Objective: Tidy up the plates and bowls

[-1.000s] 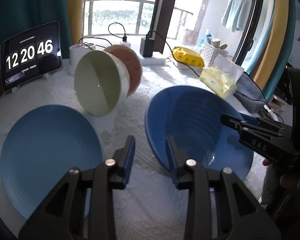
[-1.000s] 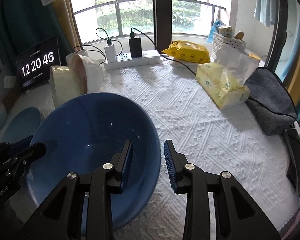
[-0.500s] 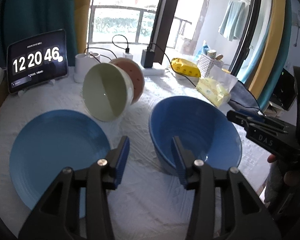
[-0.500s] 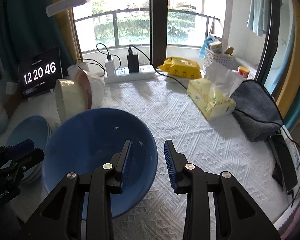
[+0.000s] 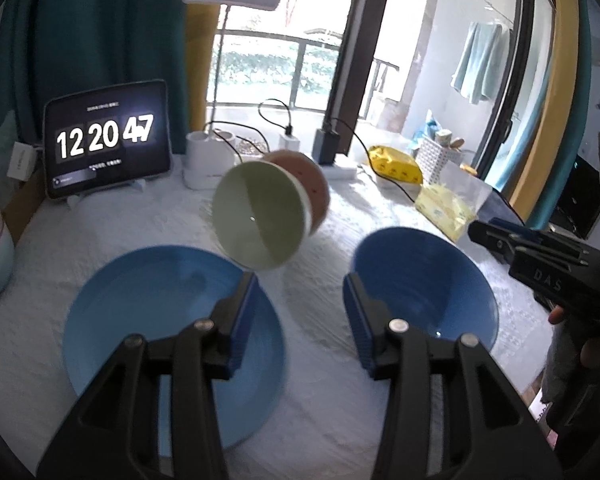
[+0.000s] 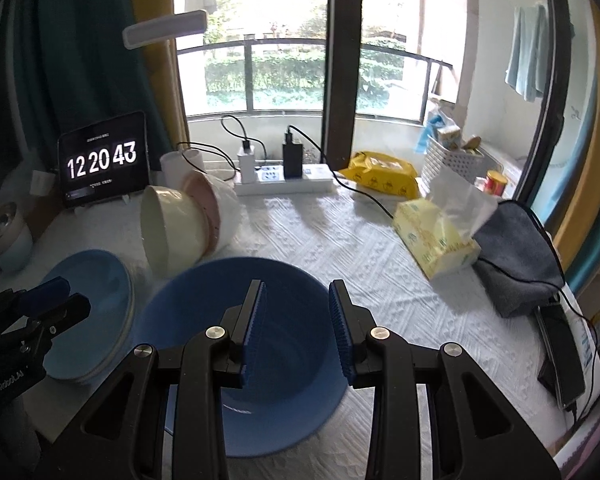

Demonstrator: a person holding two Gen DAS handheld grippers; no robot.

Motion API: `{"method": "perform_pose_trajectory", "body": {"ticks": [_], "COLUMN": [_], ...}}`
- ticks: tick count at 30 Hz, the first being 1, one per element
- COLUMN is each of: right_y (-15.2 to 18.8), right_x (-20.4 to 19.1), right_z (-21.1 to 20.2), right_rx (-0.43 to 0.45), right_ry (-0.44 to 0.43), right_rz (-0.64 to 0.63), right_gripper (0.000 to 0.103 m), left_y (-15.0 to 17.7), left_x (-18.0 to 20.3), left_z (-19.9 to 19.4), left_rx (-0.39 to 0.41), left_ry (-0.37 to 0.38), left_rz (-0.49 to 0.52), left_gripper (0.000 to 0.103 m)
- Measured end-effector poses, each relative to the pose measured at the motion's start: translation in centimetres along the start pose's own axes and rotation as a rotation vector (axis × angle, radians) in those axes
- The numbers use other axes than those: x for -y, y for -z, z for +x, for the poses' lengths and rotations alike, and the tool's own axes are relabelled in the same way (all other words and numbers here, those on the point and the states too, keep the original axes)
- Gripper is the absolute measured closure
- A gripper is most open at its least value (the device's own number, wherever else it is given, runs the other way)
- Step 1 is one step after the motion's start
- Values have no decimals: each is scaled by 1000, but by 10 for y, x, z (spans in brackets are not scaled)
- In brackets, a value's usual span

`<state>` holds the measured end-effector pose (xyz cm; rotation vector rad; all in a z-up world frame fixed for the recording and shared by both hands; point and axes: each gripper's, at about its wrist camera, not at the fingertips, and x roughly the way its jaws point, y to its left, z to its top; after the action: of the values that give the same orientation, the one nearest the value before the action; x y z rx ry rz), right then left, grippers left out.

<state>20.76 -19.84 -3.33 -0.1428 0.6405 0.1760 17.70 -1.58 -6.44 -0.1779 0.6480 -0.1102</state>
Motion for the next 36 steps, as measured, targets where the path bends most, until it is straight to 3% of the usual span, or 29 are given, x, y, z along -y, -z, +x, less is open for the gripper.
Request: {"method": "perform_pose_trajectory", "body": {"ticks": [36], "right_y": [-49], "right_x": [-86], "right_z": [58], "right_rx": [-22], "right_ry": [-94], "right_rz": [-116], "right_gripper": [68], "left_y": [-40], "left_x": [-82], "left_z": [26], "left_rx": [44], "left_ry": [-70], "left_rz": [-10], "left_gripper": [58]}}
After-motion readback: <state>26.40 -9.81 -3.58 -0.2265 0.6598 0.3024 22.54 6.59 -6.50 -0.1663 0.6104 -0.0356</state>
